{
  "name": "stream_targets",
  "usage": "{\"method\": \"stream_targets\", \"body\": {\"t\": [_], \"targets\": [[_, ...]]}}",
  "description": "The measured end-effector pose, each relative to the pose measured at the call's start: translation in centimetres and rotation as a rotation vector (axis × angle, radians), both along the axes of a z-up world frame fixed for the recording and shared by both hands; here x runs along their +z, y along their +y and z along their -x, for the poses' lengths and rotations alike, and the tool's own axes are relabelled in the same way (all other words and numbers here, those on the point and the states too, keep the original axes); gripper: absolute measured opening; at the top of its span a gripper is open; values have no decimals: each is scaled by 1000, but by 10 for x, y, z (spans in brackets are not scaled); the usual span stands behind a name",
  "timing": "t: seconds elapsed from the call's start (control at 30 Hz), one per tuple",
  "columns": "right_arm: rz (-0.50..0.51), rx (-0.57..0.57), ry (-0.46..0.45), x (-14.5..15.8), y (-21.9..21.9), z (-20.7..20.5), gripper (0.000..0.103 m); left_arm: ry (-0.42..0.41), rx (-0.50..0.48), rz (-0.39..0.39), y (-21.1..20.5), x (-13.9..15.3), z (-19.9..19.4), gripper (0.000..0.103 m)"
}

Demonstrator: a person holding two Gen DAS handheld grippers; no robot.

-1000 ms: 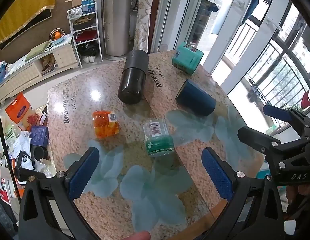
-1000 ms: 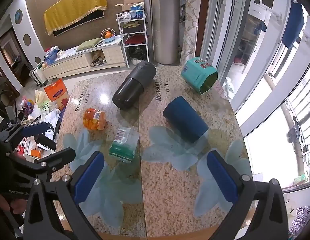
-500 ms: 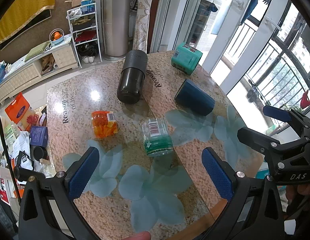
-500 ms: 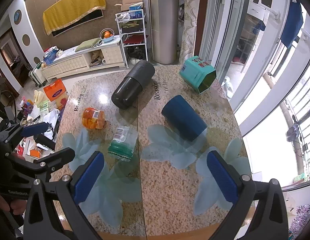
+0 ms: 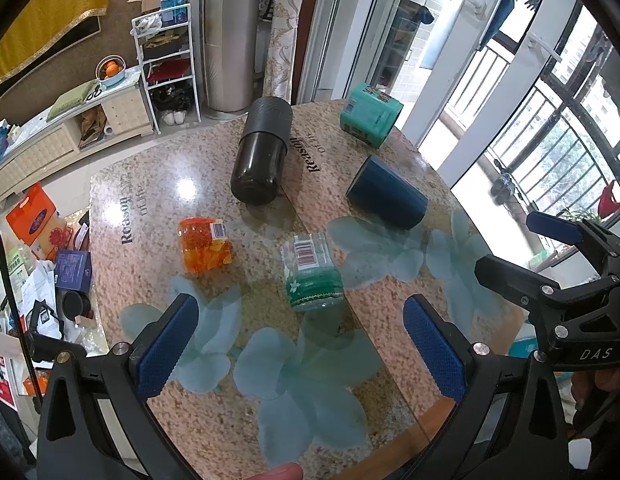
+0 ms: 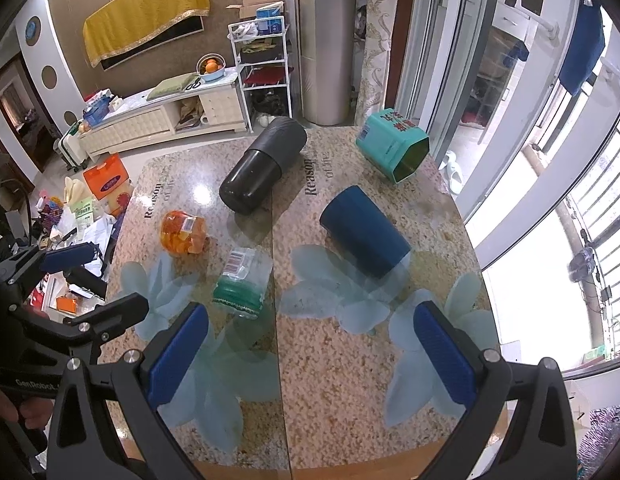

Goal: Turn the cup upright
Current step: 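Move the left gripper toward the clear plastic cup with green label, then close the left gripper around the clear plastic cup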

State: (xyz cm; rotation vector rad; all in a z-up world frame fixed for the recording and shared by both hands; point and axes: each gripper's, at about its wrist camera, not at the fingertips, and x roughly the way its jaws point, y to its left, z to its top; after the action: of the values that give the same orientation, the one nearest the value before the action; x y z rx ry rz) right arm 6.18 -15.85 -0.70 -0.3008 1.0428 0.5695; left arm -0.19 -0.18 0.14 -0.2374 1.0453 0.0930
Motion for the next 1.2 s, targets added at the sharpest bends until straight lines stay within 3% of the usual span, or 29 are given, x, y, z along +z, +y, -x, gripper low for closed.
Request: {"method": "stream_targets", "body": {"t": [0.43, 1.2], "targets": [[5, 4, 50, -12, 1, 3, 103, 68, 17, 5, 23, -17, -17, 103], [68, 5, 185, -51, -23, -39, 103, 339, 38, 56, 2, -106, -97, 103]]}}
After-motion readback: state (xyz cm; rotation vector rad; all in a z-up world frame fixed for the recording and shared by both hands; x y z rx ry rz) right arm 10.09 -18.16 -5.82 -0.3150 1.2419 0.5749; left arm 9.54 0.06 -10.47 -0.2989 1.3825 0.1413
